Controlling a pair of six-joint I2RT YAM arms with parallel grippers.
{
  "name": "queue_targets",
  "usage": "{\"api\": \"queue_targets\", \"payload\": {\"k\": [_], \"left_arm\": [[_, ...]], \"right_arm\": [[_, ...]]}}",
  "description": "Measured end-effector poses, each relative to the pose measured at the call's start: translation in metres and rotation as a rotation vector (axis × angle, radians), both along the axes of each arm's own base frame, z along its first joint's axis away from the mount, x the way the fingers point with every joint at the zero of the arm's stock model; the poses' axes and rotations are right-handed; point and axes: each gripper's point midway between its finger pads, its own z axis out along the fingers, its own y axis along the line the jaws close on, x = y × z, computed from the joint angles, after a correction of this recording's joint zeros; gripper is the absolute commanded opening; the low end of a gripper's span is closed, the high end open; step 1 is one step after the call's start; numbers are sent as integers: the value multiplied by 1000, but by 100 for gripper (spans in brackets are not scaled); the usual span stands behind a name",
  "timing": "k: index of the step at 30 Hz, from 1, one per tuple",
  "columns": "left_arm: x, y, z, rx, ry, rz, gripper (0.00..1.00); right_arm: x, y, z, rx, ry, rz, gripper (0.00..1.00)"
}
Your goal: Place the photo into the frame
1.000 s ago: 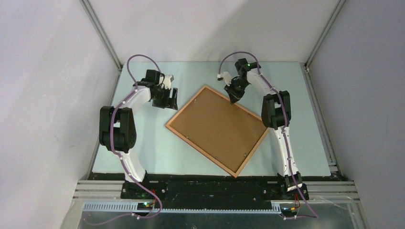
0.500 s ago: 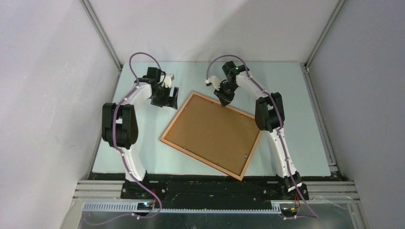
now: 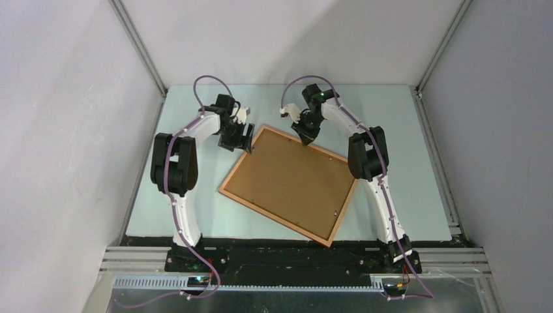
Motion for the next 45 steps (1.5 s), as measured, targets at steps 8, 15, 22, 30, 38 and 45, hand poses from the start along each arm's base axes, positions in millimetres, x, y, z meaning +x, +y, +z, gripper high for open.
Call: {"api": "queue_targets", "payload": {"k": [8,15,22,30,38,45], "left_arm": [[24,-18,6,-20,-29,10,76],[28,-24,-8,-26,6,41,69],[26,-44,-8,-15,1,13,61],[25,-49,-17,39,0,14,53],[26,-46,-17,45,-1,33,42],[28,-44,-17,53,-5,40,38]], "right_arm": [[0,0,1,-15,-42,-39,2],[0,0,2,-18,-55,-70,1],[0,0,2,-16,-53,-88,0],[0,1,2,-14,-48,-99,0],[0,1,2,-7,-46,-108,0],[0,1,2,-4,-45,-111,0]]}}
